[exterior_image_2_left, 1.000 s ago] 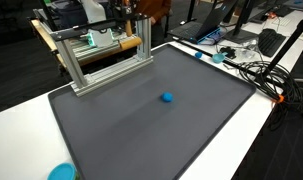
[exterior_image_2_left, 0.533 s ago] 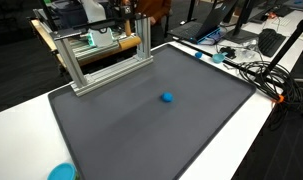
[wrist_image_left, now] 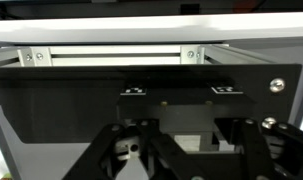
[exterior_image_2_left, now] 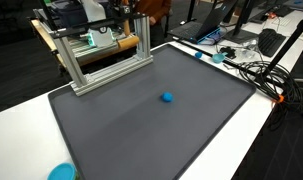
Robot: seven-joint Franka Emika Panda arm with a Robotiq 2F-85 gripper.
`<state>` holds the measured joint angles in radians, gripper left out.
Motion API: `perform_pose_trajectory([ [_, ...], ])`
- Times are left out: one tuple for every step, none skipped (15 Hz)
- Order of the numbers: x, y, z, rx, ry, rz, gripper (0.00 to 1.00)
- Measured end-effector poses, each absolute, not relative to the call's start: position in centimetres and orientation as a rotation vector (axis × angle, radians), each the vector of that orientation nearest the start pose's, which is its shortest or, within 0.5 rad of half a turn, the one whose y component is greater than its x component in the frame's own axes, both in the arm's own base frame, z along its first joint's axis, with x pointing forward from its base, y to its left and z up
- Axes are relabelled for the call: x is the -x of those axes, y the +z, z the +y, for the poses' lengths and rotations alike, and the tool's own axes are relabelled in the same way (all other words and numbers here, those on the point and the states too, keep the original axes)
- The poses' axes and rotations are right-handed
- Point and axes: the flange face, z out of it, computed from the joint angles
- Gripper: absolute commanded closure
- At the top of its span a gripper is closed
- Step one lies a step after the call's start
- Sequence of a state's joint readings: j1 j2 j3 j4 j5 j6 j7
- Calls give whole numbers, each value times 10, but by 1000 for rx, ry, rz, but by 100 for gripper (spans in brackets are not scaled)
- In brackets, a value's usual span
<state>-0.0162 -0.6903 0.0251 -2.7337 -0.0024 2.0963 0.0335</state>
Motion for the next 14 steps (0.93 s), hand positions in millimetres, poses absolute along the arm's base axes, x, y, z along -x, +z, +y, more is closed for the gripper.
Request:
perform_pose_trajectory([
  [-336,427,1,3161,-94,48,77],
  [-337,428,-2,3165,-100,54,79],
  [-337,428,-2,3164,-102,54,79],
  [-337,428,-2,3164,-105,54,79],
  [-338,428,-2,3164,-105,53,79],
  [-338,428,-2,3164,-104,53,79],
  [-339,428,-2,3163,-107,53,79],
  [-341,429,-1,3162,-121,52,79],
  [-345,430,-1,3161,-144,50,79],
  [-349,431,0,3161,-156,46,79],
  [-354,434,2,3163,-173,36,79],
  [-360,437,5,3166,-182,23,79],
  [-367,441,8,3170,-185,11,79],
  [-375,444,12,3176,-182,-5,79],
])
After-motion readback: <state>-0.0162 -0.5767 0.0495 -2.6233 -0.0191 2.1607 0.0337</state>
